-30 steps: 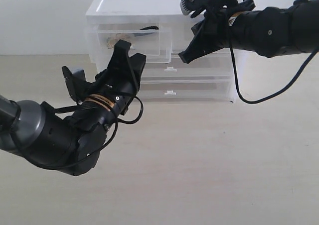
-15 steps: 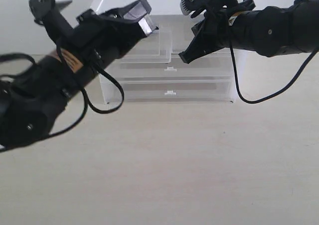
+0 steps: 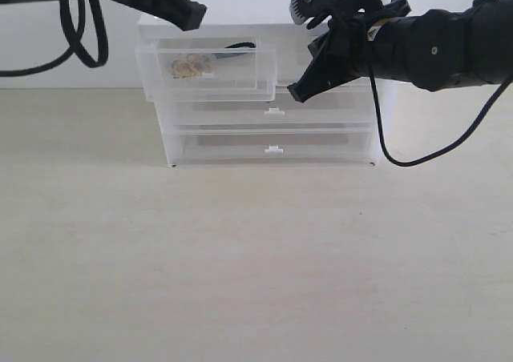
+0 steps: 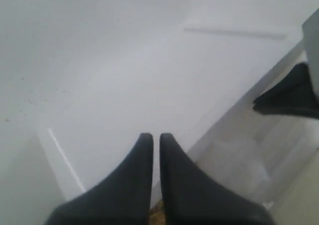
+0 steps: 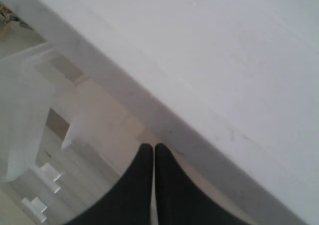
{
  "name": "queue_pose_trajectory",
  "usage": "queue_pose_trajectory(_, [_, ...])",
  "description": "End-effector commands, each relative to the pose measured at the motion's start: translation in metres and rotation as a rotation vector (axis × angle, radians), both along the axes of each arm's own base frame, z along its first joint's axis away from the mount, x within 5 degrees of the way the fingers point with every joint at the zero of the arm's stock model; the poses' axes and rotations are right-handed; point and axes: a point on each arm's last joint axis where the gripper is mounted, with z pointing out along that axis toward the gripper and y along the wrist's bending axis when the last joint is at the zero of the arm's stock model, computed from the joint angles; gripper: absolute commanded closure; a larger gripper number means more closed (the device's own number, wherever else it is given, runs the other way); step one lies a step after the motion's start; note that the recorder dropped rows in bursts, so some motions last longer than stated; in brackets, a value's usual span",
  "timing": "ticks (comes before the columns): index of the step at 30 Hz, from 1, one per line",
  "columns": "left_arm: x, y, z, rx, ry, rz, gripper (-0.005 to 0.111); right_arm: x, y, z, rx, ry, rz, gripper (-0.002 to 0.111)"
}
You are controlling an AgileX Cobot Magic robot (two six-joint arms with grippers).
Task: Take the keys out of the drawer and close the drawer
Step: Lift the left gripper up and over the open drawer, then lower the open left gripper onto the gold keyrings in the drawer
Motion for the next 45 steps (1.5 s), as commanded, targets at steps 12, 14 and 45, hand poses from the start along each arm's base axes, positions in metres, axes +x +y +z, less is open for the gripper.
queue_pose_trajectory(12, [0.031,-0.004,-0.009,0.527,0.199,-0.133,0.103,0.004,-0.004,0.005,0.015,-0.026,-0.018,0.109])
queue_pose_trajectory(14, [0.036,-0.007,-0.007,0.523,0.200,-0.133,0.103,0.004,-0.004,0.005,0.015,-0.026,-0.018,0.109])
queue_pose_trajectory(45, [0.077,-0.019,-0.065,0.707,0.286,-0.230,0.103,0.005,-0.004,0.006,0.017,-0.036,-0.019,0.109])
